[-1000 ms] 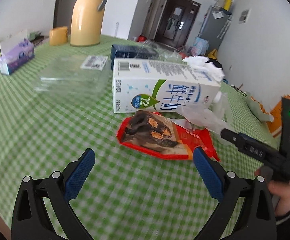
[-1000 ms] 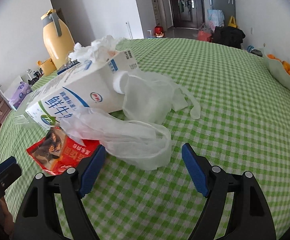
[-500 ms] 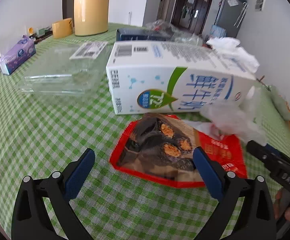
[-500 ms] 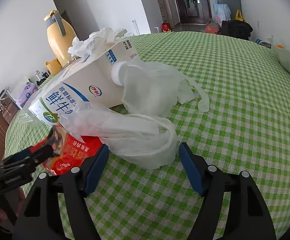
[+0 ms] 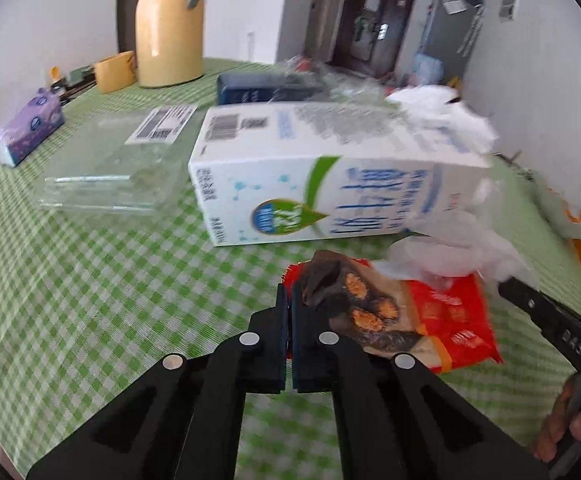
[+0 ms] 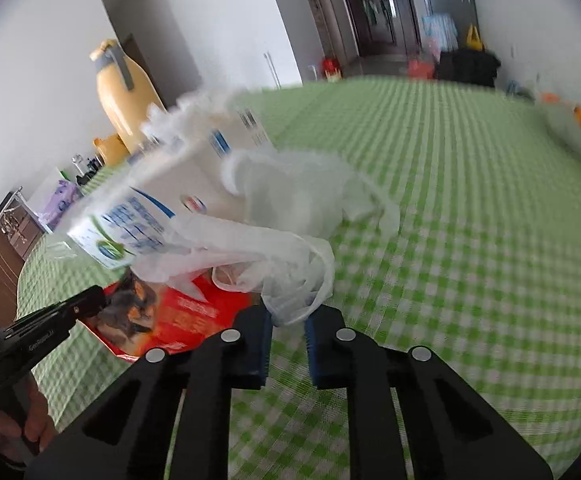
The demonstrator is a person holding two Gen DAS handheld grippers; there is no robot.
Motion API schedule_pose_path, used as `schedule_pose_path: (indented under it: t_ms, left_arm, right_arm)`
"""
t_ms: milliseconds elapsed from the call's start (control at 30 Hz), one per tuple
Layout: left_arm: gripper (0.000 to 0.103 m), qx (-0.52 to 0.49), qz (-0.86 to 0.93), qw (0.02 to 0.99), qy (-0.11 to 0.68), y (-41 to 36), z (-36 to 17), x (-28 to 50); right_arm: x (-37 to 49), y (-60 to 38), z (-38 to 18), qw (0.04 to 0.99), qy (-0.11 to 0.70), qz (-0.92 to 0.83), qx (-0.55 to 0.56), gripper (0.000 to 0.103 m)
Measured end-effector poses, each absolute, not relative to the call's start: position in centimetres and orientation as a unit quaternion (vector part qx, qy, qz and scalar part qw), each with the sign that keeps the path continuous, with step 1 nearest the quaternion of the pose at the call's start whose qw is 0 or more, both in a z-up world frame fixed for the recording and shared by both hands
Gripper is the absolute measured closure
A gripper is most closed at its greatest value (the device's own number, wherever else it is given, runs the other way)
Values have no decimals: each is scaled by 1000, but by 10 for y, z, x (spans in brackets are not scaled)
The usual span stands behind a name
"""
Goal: Collect trash
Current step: 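Grasp the red snack wrapper with the left gripper while the right gripper grasps the clear plastic glove, then carry the red wrapper and plastic glove over the cardboard box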
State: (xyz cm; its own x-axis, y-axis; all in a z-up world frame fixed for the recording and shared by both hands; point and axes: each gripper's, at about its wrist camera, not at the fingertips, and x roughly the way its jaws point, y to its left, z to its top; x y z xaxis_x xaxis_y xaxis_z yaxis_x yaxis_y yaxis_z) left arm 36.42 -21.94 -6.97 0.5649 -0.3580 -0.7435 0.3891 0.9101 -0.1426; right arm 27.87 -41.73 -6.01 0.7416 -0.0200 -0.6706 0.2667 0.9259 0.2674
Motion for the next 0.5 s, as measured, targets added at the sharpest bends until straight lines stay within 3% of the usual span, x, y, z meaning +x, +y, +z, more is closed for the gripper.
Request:
schedule_pose_path:
  t_ms: [233, 500]
  left_arm:
    - [103, 16, -241, 900, 363, -207, -31, 335]
    - [103, -15, -232, 925, 301, -158, 28, 316]
  right_arm:
    - [256, -424, -37, 934, 291, -84, 191, 90]
    - [259, -407, -31, 938, 291, -62, 178, 90]
